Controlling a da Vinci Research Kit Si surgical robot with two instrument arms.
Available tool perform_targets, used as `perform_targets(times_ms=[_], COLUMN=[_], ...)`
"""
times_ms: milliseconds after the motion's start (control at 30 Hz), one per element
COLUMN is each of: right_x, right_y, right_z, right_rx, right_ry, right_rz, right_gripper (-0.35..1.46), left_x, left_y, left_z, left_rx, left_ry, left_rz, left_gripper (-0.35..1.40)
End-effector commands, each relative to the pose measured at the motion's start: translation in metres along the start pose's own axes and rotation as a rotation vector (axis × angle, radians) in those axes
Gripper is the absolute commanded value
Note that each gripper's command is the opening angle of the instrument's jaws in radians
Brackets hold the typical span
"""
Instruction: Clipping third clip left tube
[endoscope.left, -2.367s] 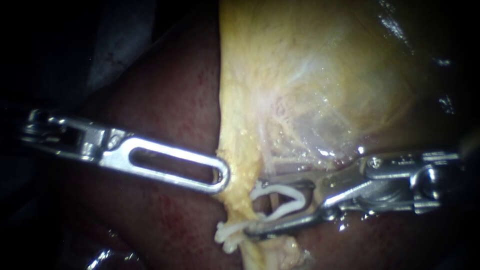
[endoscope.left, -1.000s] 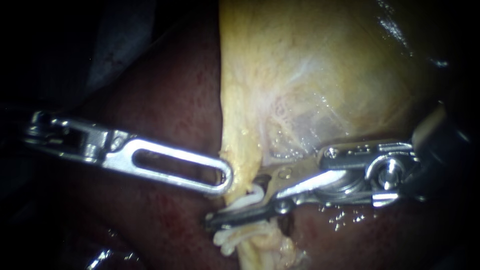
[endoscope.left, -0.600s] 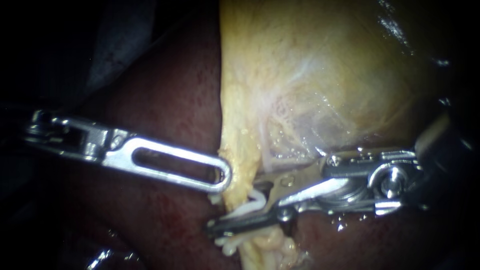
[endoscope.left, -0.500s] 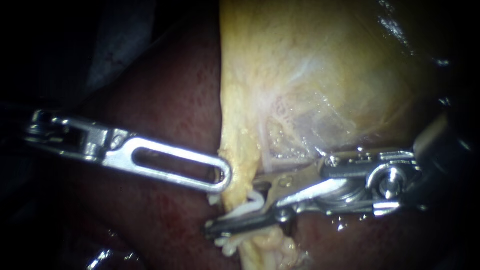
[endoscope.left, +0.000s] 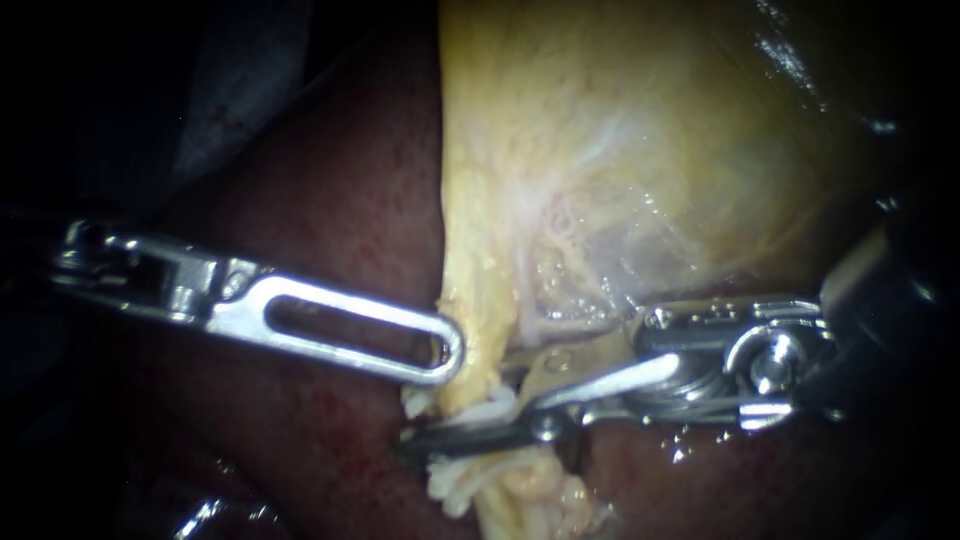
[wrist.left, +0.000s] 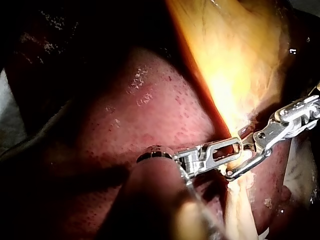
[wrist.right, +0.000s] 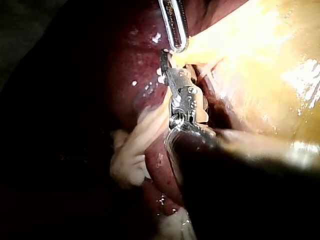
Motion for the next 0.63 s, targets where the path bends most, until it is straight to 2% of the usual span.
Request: perform_targets(times_ms=[33,200,633], right_x=[0.0001,0.0001,0.0001], right_y=[0.0001,0.0005,0.0004], right_z=[-0.0001,-0.0003,-0.0003], right_rx=[-0.001,0.001,0.001], right_ry=[0.0,0.0,0.0], right_rz=[0.0,0.011,0.011], right_gripper=[-0.12,-0.19,-0.19], left_x=[0.0,0.0,0.0], left_y=[0.0,0.0,0.0], left_z=[0.0,0.0,0.0001], left_rx=[0.0,0.0,-0.001], left_ry=[0.0,0.0,-0.001], left_rz=[0.0,0.0,0.0], left_gripper=[-0.35,-0.35,-0.35])
